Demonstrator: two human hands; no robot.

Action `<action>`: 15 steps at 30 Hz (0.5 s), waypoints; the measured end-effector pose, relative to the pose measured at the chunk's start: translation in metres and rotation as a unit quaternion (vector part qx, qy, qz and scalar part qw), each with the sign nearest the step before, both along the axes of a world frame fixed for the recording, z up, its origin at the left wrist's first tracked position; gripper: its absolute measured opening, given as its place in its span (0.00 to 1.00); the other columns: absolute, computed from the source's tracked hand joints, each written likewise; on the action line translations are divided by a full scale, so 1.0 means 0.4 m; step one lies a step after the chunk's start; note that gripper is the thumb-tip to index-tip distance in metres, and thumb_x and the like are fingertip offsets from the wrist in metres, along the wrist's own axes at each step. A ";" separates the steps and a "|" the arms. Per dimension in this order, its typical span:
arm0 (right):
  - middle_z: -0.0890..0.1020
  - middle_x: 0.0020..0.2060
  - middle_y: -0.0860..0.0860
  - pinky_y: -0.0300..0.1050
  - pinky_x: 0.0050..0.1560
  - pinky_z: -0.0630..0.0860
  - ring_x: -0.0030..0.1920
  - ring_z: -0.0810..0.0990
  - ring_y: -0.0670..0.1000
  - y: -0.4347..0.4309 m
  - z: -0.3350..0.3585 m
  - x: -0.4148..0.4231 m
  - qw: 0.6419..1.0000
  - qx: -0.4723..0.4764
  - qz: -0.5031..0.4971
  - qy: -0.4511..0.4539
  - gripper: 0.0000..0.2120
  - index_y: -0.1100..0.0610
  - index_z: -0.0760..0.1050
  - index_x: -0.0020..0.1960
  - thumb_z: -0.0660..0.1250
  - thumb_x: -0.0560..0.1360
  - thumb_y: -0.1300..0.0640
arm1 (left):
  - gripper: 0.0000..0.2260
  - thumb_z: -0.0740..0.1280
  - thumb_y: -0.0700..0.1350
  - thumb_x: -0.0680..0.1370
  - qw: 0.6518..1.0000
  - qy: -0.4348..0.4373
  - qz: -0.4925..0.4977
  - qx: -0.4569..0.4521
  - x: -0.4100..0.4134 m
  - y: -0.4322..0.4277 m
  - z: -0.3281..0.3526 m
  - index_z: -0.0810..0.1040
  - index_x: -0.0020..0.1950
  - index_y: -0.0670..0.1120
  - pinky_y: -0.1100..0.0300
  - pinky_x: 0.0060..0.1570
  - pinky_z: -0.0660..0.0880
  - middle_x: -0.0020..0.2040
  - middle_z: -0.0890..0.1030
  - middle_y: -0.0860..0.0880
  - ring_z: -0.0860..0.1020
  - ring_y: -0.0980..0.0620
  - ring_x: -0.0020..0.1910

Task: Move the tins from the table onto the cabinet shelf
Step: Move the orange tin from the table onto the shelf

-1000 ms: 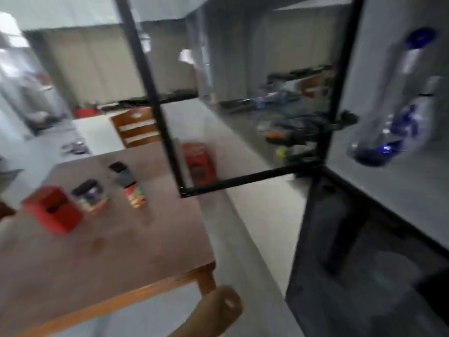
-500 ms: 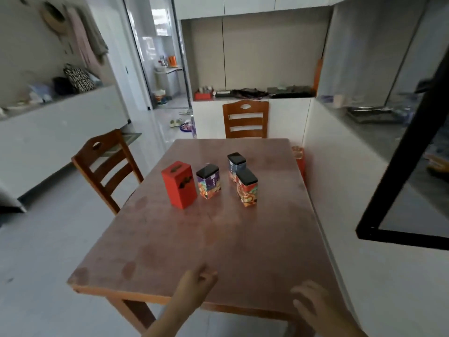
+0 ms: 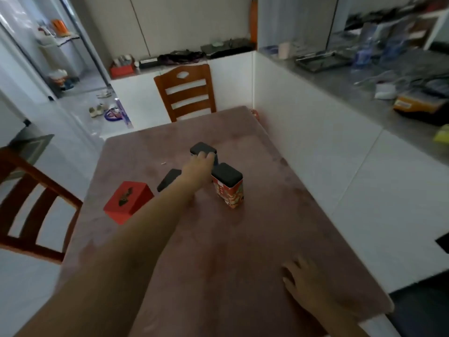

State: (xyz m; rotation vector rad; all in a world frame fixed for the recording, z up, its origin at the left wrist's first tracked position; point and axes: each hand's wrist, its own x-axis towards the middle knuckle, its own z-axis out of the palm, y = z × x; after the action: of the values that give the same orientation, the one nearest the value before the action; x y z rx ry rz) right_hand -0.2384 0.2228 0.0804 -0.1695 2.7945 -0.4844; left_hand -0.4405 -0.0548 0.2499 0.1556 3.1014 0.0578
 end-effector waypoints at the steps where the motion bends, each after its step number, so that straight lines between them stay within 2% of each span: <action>1: 0.63 0.71 0.53 0.50 0.68 0.66 0.68 0.62 0.55 -0.005 0.000 -0.005 1.000 -0.002 -0.009 0.001 0.18 0.46 0.65 0.65 0.59 0.76 0.47 | 0.26 0.65 0.40 0.75 0.998 -0.008 -0.026 -0.062 -0.029 0.008 -0.007 0.60 0.70 0.46 0.43 0.55 0.76 0.67 0.68 0.39 0.69 0.38 0.63; 4: 0.65 0.69 0.53 0.51 0.64 0.69 0.66 0.64 0.56 -0.002 -0.004 -0.013 1.000 0.012 -0.010 0.022 0.17 0.46 0.66 0.64 0.59 0.75 0.47 | 0.32 0.65 0.41 0.76 0.973 -0.037 -0.083 -0.211 -0.094 0.037 -0.028 0.51 0.75 0.52 0.44 0.54 0.74 0.73 0.60 0.41 0.64 0.37 0.69; 6: 0.65 0.69 0.53 0.51 0.63 0.69 0.65 0.64 0.56 0.004 -0.005 -0.015 0.999 0.025 -0.002 0.025 0.17 0.45 0.65 0.64 0.59 0.75 0.46 | 0.31 0.64 0.41 0.77 0.961 -0.074 -0.114 -0.239 -0.125 0.050 -0.045 0.52 0.75 0.54 0.42 0.55 0.74 0.74 0.59 0.42 0.63 0.37 0.69; 8: 0.63 0.70 0.52 0.50 0.63 0.68 0.66 0.63 0.56 0.007 -0.007 -0.015 1.000 0.023 -0.005 0.013 0.18 0.45 0.65 0.64 0.58 0.75 0.46 | 0.29 0.66 0.41 0.75 0.954 -0.115 -0.148 -0.234 -0.140 0.057 -0.058 0.57 0.73 0.53 0.39 0.54 0.76 0.71 0.63 0.42 0.67 0.37 0.66; 11: 0.60 0.72 0.51 0.52 0.64 0.67 0.68 0.60 0.56 0.012 -0.001 -0.015 1.000 0.006 0.000 -0.006 0.18 0.45 0.64 0.65 0.60 0.75 0.47 | 0.27 0.71 0.44 0.71 0.948 -0.130 -0.190 -0.222 -0.129 0.064 -0.056 0.63 0.66 0.48 0.40 0.50 0.78 0.63 0.71 0.44 0.75 0.40 0.58; 13: 0.60 0.72 0.49 0.53 0.65 0.66 0.69 0.59 0.55 0.026 0.006 -0.013 1.000 -0.009 0.010 -0.023 0.19 0.45 0.65 0.65 0.61 0.75 0.47 | 0.26 0.73 0.46 0.66 0.957 -0.134 -0.200 -0.163 -0.099 0.082 -0.035 0.67 0.61 0.48 0.42 0.49 0.79 0.56 0.74 0.46 0.78 0.42 0.53; 15: 0.62 0.72 0.47 0.51 0.67 0.65 0.70 0.61 0.53 0.048 0.017 -0.001 0.996 -0.065 -0.008 -0.059 0.19 0.44 0.67 0.64 0.63 0.74 0.45 | 0.26 0.74 0.48 0.63 0.965 -0.148 -0.205 -0.067 -0.044 0.113 -0.004 0.69 0.58 0.51 0.48 0.48 0.78 0.52 0.74 0.49 0.78 0.45 0.49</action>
State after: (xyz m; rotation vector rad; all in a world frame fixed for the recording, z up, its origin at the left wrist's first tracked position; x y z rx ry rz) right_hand -0.2387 0.2421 0.0870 -0.1404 2.6522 -0.6576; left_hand -0.4580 -0.0095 0.2483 0.7079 2.7015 -0.1297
